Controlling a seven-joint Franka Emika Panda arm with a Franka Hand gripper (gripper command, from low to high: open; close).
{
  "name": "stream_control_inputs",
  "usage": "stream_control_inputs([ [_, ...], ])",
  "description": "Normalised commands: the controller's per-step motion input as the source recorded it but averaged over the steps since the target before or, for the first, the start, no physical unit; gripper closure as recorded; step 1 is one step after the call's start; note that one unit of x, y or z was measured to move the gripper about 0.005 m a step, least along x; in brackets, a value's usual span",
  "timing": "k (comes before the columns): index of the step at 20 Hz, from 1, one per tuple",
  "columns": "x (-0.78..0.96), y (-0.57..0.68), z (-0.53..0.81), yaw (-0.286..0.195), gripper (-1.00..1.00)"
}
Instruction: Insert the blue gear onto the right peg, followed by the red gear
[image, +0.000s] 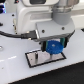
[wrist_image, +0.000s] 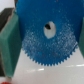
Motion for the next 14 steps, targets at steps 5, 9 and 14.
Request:
stream_control_inputs([
  [5, 0.04, 0.00, 0.01, 0.000, 1.00],
  [9, 0.00, 0.01, 0.38, 0.000, 1.00],
  [14, 0.07, 0.02, 0.15, 0.000, 1.00],
])
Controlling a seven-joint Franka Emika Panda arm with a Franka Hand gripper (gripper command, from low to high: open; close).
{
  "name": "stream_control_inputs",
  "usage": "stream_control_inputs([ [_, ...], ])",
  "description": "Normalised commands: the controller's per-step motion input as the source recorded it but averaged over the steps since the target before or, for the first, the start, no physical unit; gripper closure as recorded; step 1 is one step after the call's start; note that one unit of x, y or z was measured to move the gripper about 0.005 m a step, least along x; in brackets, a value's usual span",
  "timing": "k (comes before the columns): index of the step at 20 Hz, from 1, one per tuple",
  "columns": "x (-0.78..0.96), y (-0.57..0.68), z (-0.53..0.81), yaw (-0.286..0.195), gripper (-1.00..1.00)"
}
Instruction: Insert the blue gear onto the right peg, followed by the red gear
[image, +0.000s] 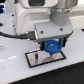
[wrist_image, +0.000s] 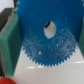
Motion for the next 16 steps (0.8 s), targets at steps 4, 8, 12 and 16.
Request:
stream_control_inputs([
  [4, 0.08, -0.01, -0.03, 0.000, 1.00],
  [8, 0.14, -0.01, -0.09, 0.000, 1.00],
  [12, 0.21, 0.06, -0.11, 0.000, 1.00],
  [16, 0.22, 0.05, -0.06, 0.000, 1.00],
])
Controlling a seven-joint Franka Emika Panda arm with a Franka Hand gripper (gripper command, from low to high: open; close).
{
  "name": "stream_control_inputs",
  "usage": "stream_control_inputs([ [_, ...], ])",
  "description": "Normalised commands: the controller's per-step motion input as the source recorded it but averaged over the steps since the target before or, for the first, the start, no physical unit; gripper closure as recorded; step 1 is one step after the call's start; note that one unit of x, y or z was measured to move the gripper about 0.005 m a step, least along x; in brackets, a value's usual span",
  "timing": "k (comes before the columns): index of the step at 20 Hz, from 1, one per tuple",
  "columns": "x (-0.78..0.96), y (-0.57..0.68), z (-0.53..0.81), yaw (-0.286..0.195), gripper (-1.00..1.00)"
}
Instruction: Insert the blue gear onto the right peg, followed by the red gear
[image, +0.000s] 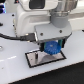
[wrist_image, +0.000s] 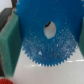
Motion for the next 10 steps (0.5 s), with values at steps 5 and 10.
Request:
stream_control_inputs([
  [5, 0.16, 0.00, 0.08, 0.000, 1.00],
  [10, 0.08, -0.04, 0.19, 0.000, 1.00],
])
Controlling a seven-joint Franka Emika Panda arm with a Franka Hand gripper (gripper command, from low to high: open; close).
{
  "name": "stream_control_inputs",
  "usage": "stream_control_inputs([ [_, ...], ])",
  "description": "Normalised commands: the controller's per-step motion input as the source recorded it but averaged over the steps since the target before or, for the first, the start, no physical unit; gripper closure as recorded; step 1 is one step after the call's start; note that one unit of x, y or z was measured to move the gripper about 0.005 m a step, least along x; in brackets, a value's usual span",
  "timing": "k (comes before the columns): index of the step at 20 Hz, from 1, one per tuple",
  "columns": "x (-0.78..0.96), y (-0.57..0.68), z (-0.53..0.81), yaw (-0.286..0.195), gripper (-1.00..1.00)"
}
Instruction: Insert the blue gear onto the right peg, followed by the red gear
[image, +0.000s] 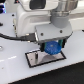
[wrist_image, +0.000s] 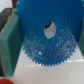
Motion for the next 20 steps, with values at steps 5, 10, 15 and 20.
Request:
stream_control_inputs([
  [5, 0.23, 0.04, 0.09, 0.000, 1.00],
  [10, 0.29, 0.06, -0.05, 0.000, 1.00],
  [15, 0.28, 0.03, -0.10, 0.000, 1.00],
  [20, 0.19, 0.00, -0.23, 0.000, 1.00],
])
